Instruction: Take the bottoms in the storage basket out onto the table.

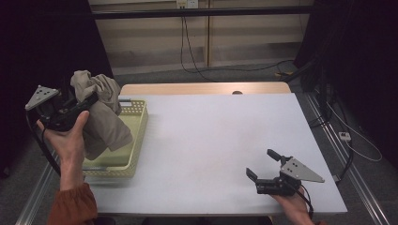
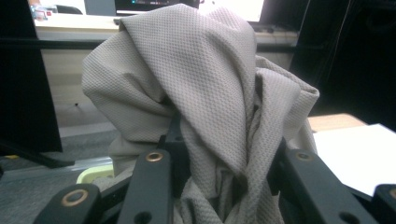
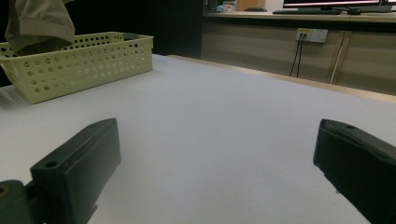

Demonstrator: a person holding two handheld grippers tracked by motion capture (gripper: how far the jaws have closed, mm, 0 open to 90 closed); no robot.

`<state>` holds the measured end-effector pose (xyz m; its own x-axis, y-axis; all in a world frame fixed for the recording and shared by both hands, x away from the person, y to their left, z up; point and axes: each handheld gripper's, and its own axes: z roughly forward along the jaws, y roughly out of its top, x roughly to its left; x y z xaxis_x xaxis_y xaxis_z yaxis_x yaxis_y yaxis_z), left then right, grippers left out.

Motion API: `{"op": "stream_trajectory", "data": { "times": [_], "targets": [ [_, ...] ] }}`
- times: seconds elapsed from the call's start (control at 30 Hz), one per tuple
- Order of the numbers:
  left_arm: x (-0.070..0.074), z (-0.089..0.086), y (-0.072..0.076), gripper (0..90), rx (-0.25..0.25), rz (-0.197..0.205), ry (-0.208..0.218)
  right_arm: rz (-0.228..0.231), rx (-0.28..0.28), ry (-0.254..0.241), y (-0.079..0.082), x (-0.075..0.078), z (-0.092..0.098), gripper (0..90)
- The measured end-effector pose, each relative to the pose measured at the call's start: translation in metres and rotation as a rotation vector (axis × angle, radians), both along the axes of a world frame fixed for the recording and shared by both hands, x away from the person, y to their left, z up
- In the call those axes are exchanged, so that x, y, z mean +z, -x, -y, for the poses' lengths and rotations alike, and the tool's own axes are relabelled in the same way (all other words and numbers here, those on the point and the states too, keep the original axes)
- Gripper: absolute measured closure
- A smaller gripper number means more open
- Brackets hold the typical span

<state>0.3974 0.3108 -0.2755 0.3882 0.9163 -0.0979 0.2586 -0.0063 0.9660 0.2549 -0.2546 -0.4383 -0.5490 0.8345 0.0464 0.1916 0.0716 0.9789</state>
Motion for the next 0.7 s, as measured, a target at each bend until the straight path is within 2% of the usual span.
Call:
{"op": "stream_trajectory", "data": {
  "times": [0.33,0.7],
  "targets": [
    [0.008,0.004,0.009,65.9,0.004,0.088,0.022,0.002,0.001,0.002,0.000,0.000,0.000,0.5],
    [0.013,0.006,0.016,65.9,0.004,0.137,0.044,0.004,0.004,-0.002,0.000,0.000,0.000,0.4]
  ]
}}
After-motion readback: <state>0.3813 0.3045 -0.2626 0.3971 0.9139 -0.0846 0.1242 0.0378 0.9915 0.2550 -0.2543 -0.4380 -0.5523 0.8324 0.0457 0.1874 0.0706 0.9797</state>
